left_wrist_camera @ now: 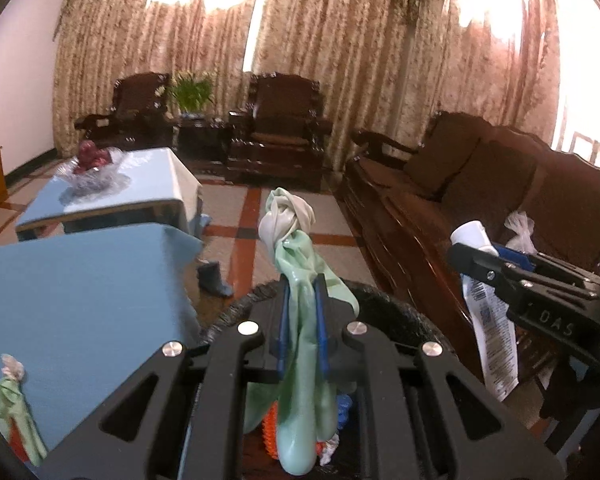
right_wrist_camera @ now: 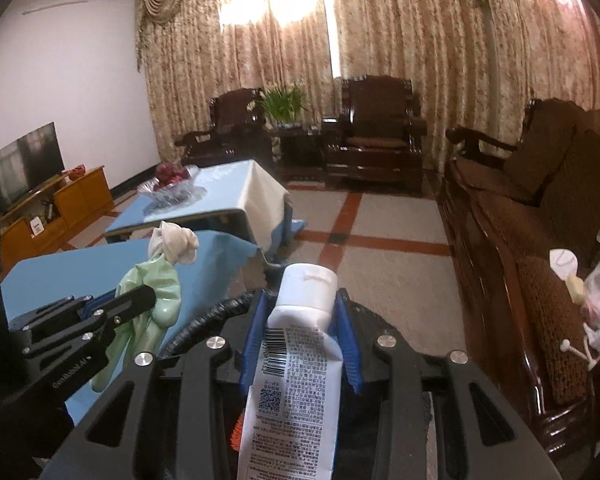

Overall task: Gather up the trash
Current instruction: 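Carry the toothpaste tube over the bin while the left tool carries the green glove, then open the right tool dropping the tube into the bin while the left tool drops the glove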

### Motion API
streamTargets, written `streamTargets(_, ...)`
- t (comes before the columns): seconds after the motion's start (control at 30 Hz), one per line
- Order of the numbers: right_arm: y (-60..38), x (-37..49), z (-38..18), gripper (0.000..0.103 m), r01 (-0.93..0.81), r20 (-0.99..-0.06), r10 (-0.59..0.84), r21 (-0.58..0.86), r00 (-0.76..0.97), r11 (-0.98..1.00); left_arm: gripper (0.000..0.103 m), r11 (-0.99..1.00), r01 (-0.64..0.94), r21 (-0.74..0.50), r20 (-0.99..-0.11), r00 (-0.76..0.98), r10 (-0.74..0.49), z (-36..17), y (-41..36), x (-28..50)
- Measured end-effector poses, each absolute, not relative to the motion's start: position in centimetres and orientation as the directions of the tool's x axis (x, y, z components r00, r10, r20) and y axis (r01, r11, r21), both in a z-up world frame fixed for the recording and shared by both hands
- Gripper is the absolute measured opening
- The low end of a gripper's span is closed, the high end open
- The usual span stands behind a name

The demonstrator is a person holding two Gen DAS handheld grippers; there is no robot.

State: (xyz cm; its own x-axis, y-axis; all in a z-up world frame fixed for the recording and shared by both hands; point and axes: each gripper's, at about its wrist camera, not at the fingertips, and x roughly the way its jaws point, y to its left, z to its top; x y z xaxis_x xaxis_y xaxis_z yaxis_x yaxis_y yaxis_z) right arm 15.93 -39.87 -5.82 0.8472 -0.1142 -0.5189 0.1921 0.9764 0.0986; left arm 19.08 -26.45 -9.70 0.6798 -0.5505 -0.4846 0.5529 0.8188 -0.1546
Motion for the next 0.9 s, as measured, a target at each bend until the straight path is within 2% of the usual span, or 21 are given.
streamTargets(0.1,-40.7,16.3,-7.0,0.035,0.198,-0.547,-0.12,0.085,0.829,0.977,0.015,0.805,0.57,-0.166,-0.503,0.653,-0.566,-10.9,-26.8,19.4)
streamTargets(0.17,-41.0,16.5,-7.5,0.042,0.21,-0.549,-0.135,0.076,0.825,0.975,0.022,0.798,0.578,-0.171,-0.506,0.643,-0.575,-11.5,-27.1,19.3)
streamTargets(0.2,-41.0,16.4,-7.7,0.051,0.218,-0.551,-0.144,0.07,0.822,0.974,0.024,0.797,0.58,-0.17,-0.506,0.643,-0.576,-11.5,-27.1,19.5)
streamTargets(0.23,-41.2,16.3,-7.8,0.059,0.232,-0.546,-0.16,0.064,0.822,0.971,0.03,0.797,0.58,-0.168,-0.503,0.644,-0.576,-11.4,-27.2,19.5)
streamTargets(0.27,-41.2,16.1,-7.8,0.063,0.24,-0.543,-0.169,0.062,0.823,0.969,0.039,0.795,0.583,-0.169,-0.499,0.645,-0.579,-11.3,-27.1,19.6)
streamTargets(0.33,-41.3,15.9,-7.8,0.081,0.253,-0.537,-0.182,0.062,0.824,0.966,0.052,0.799,0.579,-0.163,-0.488,0.656,-0.576,-11.2,-26.9,19.3)
streamTargets(0.43,-41.1,15.5,-7.5,0.093,0.273,-0.527,-0.201,0.061,0.826,0.96,0.068,0.814,0.558,-0.162,-0.471,0.681,-0.561,-10.8,-26.0,19.3)
streamTargets(0.57,-40.4,15.4,-7.4,0.097,0.268,-0.526,-0.189,0.078,0.829,0.96,0.087,0.845,0.511,-0.156,-0.453,0.723,-0.521,-9.8,-24.2,19.5)
streamTargets(0.9,-35.0,17.3,-6.4,0.097,0.162,-0.5,-0.094,0.095,0.861,0.982,0.093,0.928,0.355,-0.118,-0.446,0.816,-0.368,-8.3,-15.4,19.6)
